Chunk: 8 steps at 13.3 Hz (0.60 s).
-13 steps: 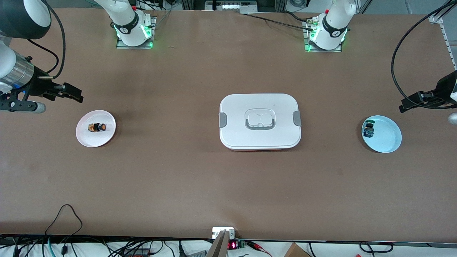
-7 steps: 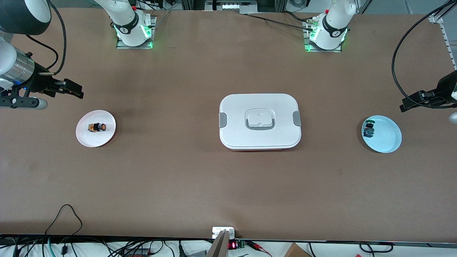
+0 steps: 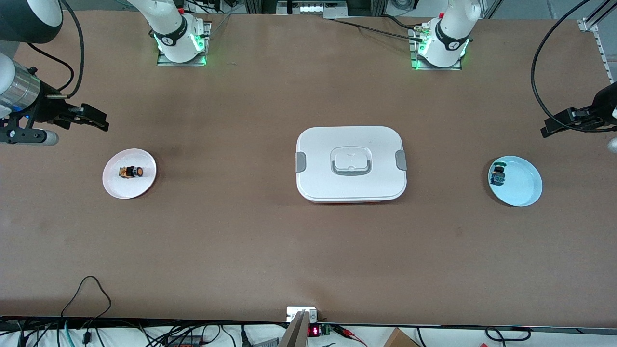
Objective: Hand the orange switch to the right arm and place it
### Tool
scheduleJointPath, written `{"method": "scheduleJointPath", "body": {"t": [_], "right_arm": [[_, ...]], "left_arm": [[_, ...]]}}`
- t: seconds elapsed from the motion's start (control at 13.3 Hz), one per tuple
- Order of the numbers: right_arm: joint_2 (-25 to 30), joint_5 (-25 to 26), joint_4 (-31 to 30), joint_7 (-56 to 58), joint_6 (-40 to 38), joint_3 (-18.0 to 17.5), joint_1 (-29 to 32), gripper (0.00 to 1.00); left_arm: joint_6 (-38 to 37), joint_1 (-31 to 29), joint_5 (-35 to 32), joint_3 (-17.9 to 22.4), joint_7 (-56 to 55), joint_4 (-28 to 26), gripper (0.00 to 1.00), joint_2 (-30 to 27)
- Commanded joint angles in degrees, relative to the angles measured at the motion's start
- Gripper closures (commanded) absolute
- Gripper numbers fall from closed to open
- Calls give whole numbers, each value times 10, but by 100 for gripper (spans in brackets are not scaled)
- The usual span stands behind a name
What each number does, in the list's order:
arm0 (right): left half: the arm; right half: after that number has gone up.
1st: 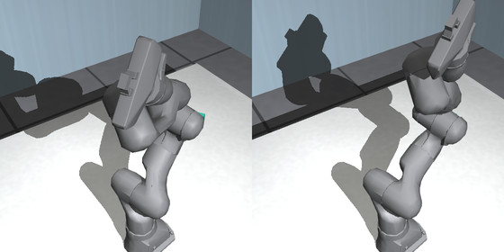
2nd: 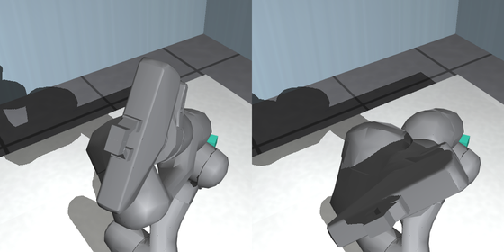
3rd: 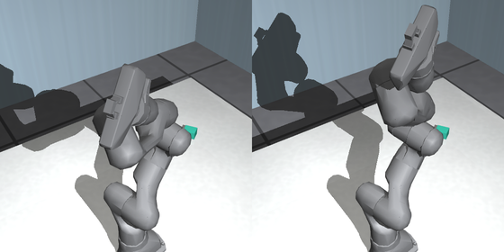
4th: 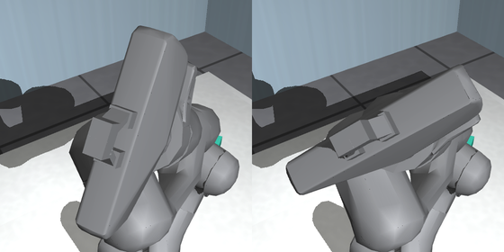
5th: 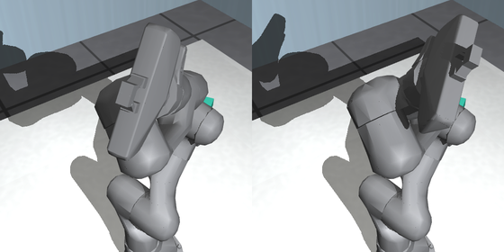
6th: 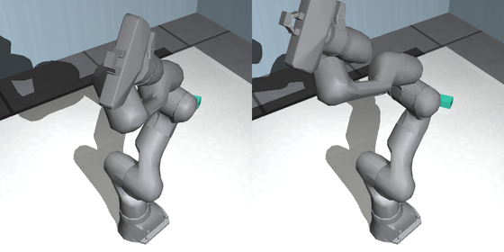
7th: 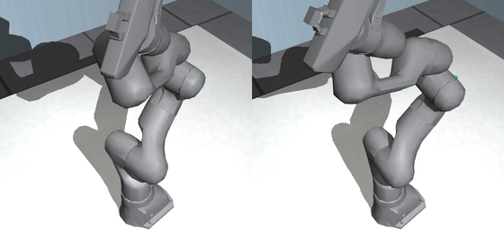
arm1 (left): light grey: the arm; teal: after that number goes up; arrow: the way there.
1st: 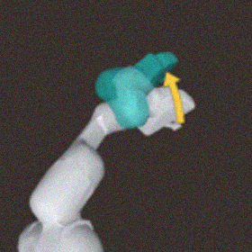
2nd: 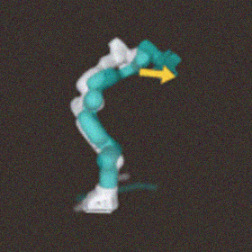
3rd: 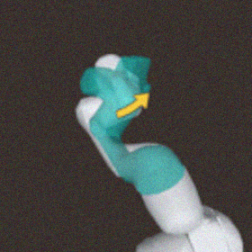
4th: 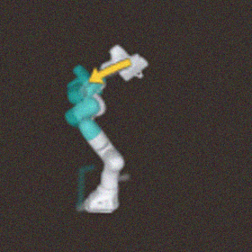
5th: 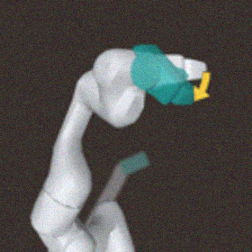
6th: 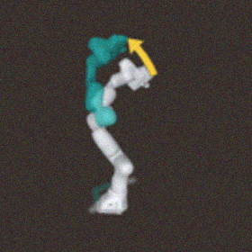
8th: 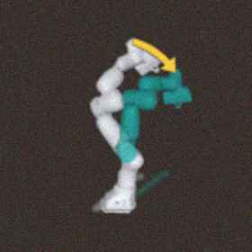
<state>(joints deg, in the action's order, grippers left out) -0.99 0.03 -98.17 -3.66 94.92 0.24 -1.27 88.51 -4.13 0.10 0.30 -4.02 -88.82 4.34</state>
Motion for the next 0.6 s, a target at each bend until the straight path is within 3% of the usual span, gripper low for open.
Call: {"method": "scheduleJointPath", "body": {"t": [0.0, 0.3, 0.53], "right_arm": [[5, 3, 52, 11, -39, 1, 2, 0], [1, 3, 72, 40, -55, 2, 3, 0], [2, 4, 72, 40, -55, 2, 3, 0]], "left_arm": [[13, -3, -9, -3, 2, -41, 0, -27], [55, -11, -9, -4, 2, -99, 0, -63], [59, -10, -7, -4, 2, -94, 0, -56]]}}
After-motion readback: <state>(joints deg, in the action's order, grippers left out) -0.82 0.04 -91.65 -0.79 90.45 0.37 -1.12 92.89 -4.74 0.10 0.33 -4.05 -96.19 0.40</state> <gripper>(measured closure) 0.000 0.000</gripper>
